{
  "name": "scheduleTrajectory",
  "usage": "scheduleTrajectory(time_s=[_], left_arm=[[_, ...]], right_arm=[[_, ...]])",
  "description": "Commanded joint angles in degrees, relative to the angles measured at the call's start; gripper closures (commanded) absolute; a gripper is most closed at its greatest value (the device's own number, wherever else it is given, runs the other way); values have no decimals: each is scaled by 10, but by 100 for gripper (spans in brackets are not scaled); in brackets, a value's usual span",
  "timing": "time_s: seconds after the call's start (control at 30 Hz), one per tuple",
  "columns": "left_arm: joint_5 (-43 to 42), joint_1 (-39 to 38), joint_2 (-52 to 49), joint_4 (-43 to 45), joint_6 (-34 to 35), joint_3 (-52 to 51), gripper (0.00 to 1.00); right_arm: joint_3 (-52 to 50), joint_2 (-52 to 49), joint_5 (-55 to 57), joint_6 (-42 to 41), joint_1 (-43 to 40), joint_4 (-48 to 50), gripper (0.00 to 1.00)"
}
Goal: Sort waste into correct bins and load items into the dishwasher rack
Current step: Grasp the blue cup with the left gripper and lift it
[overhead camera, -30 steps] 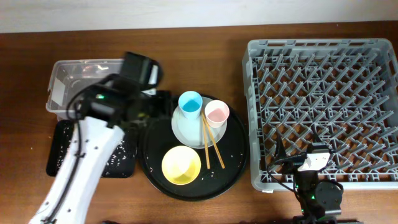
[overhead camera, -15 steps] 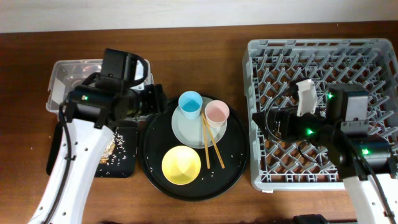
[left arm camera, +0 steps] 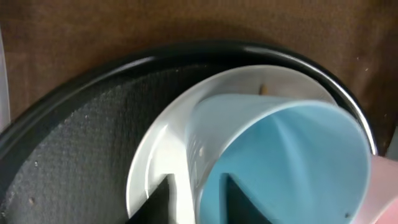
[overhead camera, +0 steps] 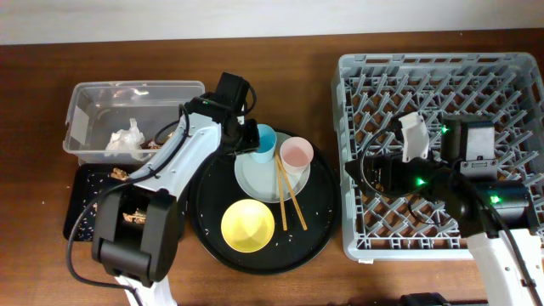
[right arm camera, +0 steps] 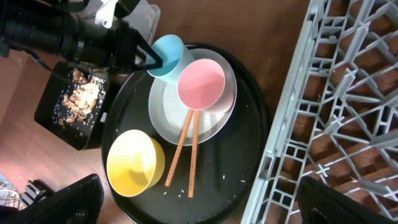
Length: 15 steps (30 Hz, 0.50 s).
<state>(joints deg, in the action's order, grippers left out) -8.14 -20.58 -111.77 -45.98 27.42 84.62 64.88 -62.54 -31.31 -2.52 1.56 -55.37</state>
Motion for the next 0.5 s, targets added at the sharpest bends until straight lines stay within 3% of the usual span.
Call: scheduleTrajectory(time_s=[0.0,0.13,0.23,0.3,0.37,0.4,0.43,0.47], left_arm=[[4,-1,-7,4,0,-2,97],[4,27,16,-6,0,9,99],[-5,63,79,-79,-1,40,100],[-146,103,150,-113,-89,46,100],[-391,158,192,-116,-152,46,100],[-571,186,198,-116,-207,46,100],[-693,202,199,-118,-249,46,100],[-742,208,199,-118,-263,45,100]], right_arm=[[7,0,12,8,-1,-2,2],[10,1,31,8,-2,13,2],[44,2,12,8,-2,-1,2],[75,2,-85,51,-2,-19,2],[90,1,-206,85,-2,-21,2],[91,1,-275,112,-2,-16,2],[91,1,-331,136,-1,-9,2],[91,1,-385,158,-1,2,2]])
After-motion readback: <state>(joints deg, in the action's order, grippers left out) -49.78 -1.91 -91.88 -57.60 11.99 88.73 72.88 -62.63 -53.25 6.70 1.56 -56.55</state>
